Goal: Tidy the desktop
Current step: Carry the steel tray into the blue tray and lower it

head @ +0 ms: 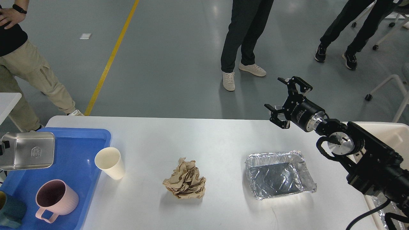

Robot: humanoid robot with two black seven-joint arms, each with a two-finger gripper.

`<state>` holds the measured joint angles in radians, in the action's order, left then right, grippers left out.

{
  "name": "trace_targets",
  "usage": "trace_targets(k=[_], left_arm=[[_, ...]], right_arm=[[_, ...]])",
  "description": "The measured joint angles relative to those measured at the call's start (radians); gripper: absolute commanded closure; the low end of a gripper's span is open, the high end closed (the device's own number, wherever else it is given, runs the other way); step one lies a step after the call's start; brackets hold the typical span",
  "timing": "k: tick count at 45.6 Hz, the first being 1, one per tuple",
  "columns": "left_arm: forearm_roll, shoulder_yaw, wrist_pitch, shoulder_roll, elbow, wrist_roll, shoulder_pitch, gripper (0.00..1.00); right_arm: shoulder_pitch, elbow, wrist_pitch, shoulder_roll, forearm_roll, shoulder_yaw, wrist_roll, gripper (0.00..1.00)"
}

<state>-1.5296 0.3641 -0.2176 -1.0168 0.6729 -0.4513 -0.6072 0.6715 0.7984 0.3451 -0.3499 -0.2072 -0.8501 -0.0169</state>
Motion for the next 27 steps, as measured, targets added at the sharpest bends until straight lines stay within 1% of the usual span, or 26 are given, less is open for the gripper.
trace_targets(k=[15,27], left_arm=[[0.011,-0.017,0.042,0.127,-0.195,-0.001,-0.012,0.96],[0.045,-0.018,0.064,0.19,-0.282,0.005,-0.012,0.96]], right_arm=[[-0.001,-0.001,0.0,0.002,-0.013,0.0,0.0,0.0],[-0.001,-0.001,-0.001,0.004,-0.014,0.0,0.0,0.0]])
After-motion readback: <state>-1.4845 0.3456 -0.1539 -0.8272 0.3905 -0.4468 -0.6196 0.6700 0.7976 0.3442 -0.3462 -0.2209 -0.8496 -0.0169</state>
